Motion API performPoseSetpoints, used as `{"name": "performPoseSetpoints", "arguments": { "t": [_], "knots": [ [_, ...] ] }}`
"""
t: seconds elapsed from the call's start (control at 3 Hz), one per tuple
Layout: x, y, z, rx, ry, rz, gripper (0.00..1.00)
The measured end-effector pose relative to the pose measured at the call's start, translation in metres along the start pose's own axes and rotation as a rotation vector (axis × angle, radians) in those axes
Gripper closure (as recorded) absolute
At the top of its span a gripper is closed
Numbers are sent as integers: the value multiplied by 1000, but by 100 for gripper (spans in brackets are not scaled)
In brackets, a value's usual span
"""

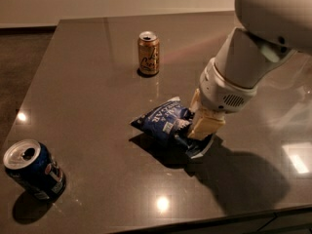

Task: Move blue chip bag near pepsi can

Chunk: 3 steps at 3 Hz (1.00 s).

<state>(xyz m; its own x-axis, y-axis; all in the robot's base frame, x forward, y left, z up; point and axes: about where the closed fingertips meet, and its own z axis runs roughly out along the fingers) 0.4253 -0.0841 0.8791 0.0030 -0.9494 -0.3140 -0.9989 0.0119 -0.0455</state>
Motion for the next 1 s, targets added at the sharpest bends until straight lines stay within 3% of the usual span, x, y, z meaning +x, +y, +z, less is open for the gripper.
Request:
{"name": "performPoseSetpoints", "arguments": {
  "t": [0.33,1.0],
  "knots": [
    [-38,11,-1,-4,-34,-90,100],
    [-78,38,20,-24,-63,-262,100]
  ]
}}
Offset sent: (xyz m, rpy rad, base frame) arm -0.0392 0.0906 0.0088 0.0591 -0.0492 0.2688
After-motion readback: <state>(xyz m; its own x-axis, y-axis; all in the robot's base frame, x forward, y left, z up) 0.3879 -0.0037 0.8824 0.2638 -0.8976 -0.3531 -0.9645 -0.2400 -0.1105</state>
